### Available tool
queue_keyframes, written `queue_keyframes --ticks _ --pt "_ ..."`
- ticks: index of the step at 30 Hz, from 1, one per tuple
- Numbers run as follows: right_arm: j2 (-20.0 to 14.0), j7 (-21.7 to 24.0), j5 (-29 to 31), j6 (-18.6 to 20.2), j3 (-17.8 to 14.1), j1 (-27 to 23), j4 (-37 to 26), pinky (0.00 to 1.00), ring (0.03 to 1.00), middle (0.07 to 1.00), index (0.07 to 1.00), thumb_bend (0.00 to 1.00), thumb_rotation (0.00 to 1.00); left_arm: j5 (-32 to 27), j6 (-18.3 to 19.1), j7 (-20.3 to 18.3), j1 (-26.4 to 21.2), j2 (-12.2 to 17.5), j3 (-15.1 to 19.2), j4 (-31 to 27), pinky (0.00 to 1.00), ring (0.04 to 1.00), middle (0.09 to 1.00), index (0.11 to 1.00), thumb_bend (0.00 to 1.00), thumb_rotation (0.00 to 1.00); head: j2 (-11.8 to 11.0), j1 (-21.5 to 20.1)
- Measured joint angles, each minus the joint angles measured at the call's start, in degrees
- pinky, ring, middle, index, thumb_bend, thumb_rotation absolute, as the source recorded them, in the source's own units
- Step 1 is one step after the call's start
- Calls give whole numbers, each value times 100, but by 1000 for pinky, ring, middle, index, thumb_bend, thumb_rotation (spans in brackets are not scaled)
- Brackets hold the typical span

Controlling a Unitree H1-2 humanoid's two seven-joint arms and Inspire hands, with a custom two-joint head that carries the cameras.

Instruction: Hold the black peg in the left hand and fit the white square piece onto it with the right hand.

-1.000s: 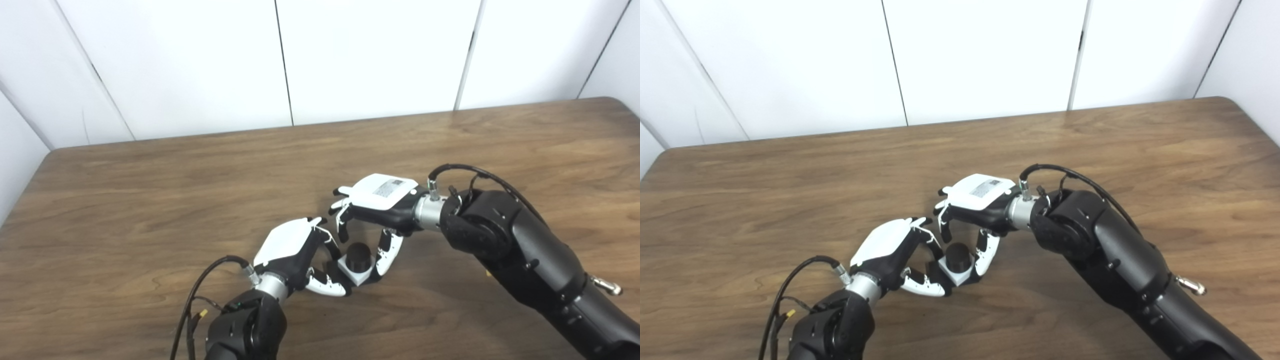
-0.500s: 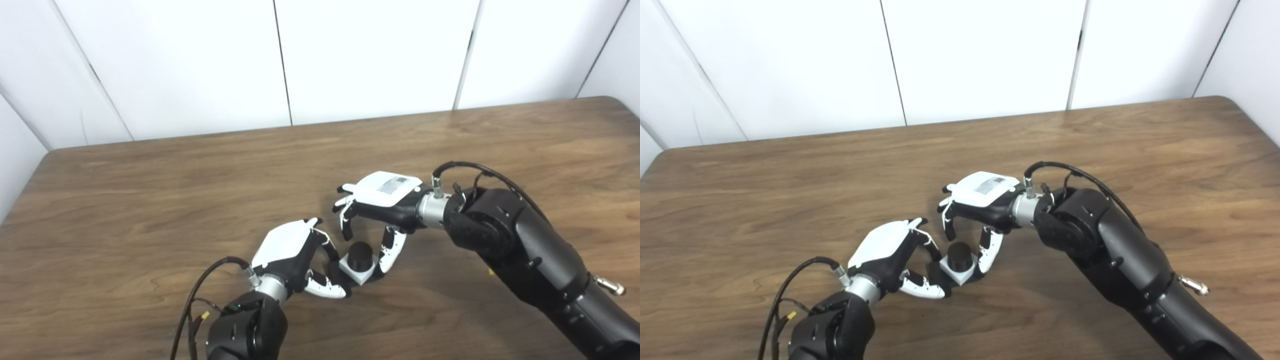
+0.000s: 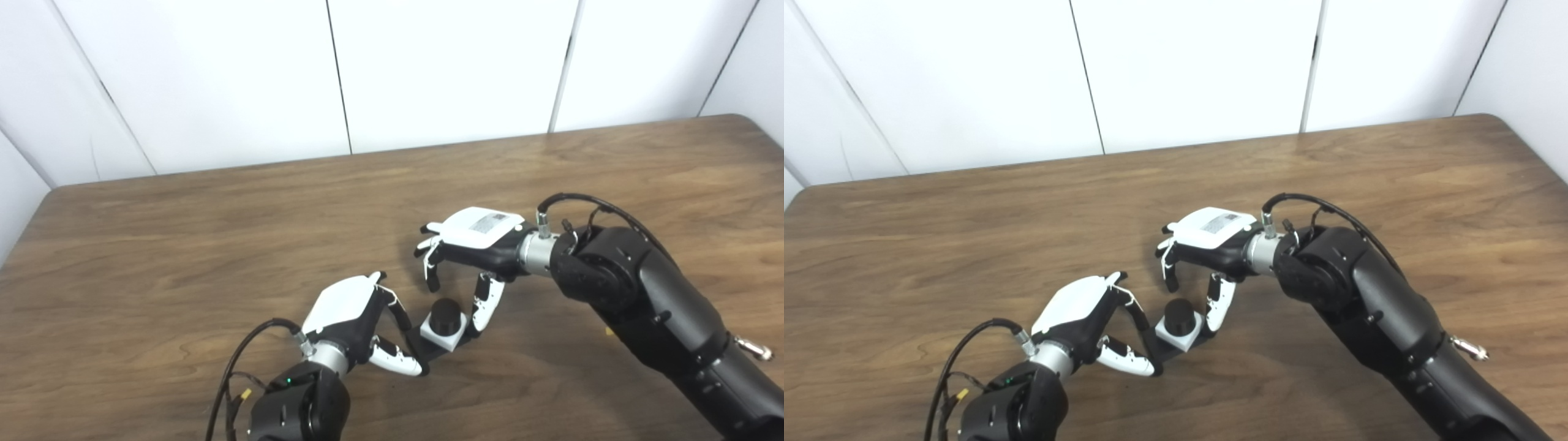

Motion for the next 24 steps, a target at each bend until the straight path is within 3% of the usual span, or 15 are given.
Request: queue_keyframes --ticks 7,19,24 --pt "-41 20 31 16 -83 -1 -2 887 1000 898 615 988 232 -2 -32 -66 4 1 60 -59 1000 1000 1000 585 1000 266 -18 18" --pt "-203 108 290 36 -254 -37 -30 848 1000 895 618 995 254 123 -144 -177 79 38 186 -241 1000 1000 1000 769 1000 324 -53 70" --pt "-206 112 422 57 -369 -50 -91 850 1000 894 606 993 223 373 -240 -460 80 60 344 -422 1000 1000 1000 805 1000 334 -70 88"
